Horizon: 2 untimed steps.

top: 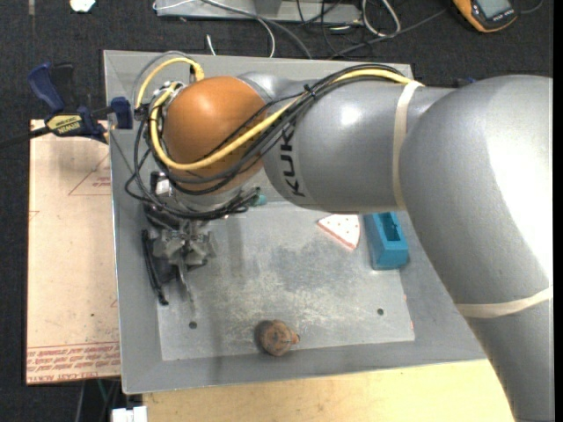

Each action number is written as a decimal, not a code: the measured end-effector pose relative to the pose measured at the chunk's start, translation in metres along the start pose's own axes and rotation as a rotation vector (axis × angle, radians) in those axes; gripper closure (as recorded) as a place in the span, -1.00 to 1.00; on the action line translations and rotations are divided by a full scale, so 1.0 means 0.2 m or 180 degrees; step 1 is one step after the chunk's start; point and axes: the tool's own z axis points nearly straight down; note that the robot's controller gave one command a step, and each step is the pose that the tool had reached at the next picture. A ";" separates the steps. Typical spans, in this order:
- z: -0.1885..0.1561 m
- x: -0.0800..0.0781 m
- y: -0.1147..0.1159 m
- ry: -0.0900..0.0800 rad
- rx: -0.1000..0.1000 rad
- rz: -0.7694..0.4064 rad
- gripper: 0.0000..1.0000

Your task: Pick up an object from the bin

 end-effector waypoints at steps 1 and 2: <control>-0.20 -0.01 -0.01 -0.0012 0.0015 0.0005 1.00; -0.40 -0.01 0.00 -0.0011 -0.0005 0.0016 1.00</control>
Offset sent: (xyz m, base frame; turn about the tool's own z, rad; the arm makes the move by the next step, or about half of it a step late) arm -0.0011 -0.0004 0.0796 0.0002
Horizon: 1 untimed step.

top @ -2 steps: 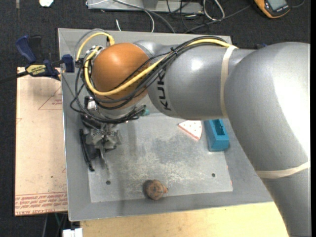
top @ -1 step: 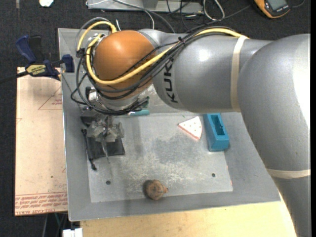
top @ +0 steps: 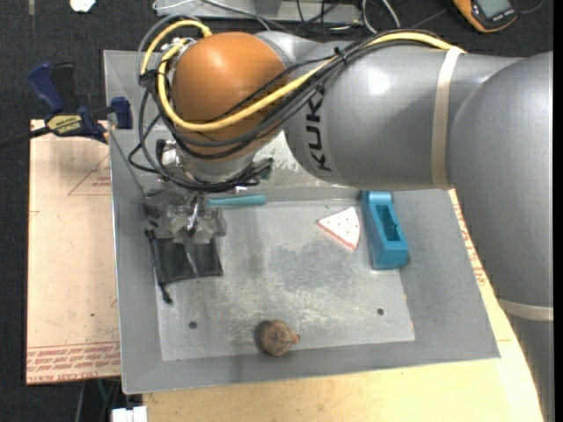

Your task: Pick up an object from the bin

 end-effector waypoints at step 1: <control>0.10 0.00 0.00 -0.0002 -0.0006 0.0007 1.00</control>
Offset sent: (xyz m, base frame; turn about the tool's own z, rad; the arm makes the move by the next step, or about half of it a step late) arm 0.0005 0.0002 0.0722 0.0005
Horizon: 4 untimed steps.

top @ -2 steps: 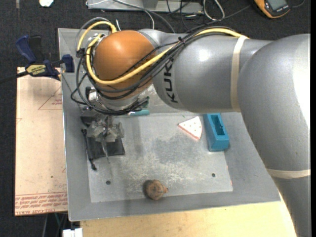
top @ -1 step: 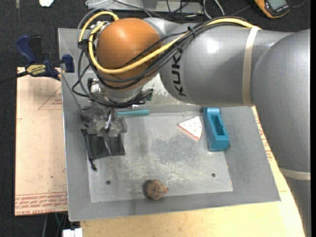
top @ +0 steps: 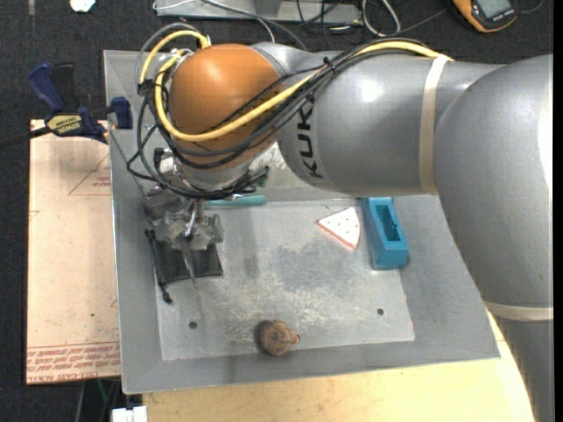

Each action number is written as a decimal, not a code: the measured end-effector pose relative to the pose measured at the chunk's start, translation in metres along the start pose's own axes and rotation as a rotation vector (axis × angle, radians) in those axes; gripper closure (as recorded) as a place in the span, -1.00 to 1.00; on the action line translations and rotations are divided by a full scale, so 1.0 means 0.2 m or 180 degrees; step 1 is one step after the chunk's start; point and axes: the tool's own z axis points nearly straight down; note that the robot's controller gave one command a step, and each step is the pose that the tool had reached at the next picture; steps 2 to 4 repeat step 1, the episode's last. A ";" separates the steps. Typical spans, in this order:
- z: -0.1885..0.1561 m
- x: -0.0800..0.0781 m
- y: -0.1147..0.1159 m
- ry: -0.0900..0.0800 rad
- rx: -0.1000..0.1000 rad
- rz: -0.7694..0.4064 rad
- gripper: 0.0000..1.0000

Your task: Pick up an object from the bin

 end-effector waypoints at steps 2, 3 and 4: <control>-0.47 -0.01 -0.01 -0.0020 0.0024 0.0010 1.00; -0.47 -0.01 -0.01 -0.0020 0.0024 0.0010 1.00; -0.47 -0.01 -0.01 -0.0020 0.0024 0.0010 1.00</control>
Offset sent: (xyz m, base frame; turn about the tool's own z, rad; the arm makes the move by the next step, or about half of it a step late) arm -0.0018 -0.0007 0.0361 0.0003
